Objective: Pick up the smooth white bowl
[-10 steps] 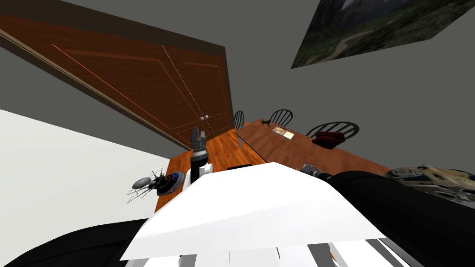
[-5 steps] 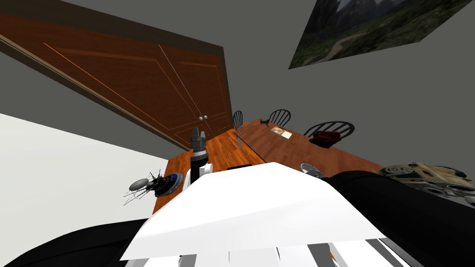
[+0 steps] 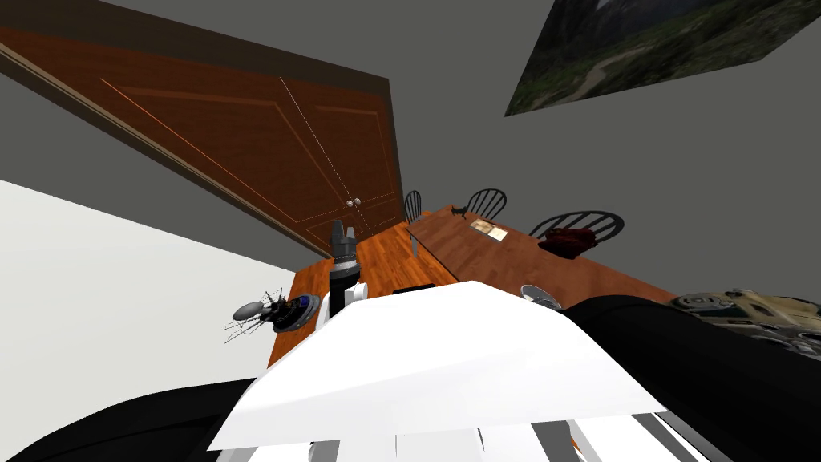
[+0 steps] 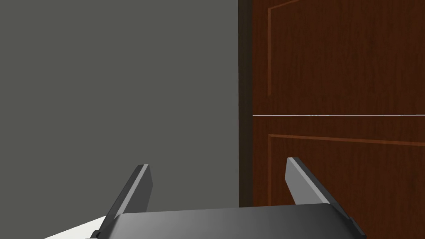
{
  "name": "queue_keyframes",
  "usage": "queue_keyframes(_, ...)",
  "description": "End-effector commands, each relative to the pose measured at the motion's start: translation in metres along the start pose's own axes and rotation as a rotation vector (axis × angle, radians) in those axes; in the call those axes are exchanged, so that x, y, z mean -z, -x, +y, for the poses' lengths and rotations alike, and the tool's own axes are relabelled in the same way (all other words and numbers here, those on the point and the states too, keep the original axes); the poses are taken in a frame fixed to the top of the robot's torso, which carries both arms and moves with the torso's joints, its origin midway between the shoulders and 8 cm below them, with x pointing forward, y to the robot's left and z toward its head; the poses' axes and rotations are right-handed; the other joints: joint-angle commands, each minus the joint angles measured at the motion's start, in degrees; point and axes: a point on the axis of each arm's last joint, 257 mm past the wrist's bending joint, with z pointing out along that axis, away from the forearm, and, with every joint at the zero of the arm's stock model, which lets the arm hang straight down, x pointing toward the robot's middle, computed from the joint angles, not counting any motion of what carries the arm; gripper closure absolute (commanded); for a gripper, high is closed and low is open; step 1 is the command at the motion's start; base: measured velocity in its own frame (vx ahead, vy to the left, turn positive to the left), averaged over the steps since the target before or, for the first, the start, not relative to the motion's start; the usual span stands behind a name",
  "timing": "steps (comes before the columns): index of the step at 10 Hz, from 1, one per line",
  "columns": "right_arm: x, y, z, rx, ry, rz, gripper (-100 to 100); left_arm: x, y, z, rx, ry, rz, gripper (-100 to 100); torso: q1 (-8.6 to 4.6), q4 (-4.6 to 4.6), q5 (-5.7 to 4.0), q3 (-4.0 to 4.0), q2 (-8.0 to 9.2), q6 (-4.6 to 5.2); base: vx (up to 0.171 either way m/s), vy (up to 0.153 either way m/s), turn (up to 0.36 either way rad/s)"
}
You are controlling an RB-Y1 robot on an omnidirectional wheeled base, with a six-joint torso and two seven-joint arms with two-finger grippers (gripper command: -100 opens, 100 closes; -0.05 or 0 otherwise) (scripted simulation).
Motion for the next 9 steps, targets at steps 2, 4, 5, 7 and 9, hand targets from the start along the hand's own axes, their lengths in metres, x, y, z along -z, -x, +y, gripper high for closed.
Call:
queue_keyframes(2,-0.007,-0.004,0.015,-0.025,0.035,0.001,-100,0.000,0.000,0.000,0.000,0.000,0.000,0,0.02,0.03,0.00,0.09,0.13,0.11,-0.086,0.011,0.069)
queue_keyframes(4,-0.007,-0.001,0.016,-0.063,0.040,-0.012,-100,0.000,0.000,0.000,0.000,0.000,0.000,0,0.00,-0.03,0.00,-0.08,-0.18,0.11,0.010,0.000,-0.011)
queue_keyframes(5,-0.015,0.000,0.015,-0.015,0.044,-0.006,-100,0.000,0.000,0.000,0.000,0.000,0.000,0,-0.03,-0.05,0.00,-0.14,-0.27,0.10,-0.068,0.015,0.276)
queue_keyframes(7,-0.016,-0.010,0.028,-0.042,0.070,0.006,-100,0.000,0.000,0.000,0.000,0.000,0.000,0,0.02,0.01,0.00,0.02,0.03,0.10,-0.075,0.013,0.108)
queue_keyframes(9,-0.016,-0.005,0.029,-0.098,0.075,-0.011,-100,0.000,0.000,0.000,0.000,0.000,0.000,0,0.00,-0.02,0.00,-0.06,-0.13,0.12,-0.008,0.002,-0.018)
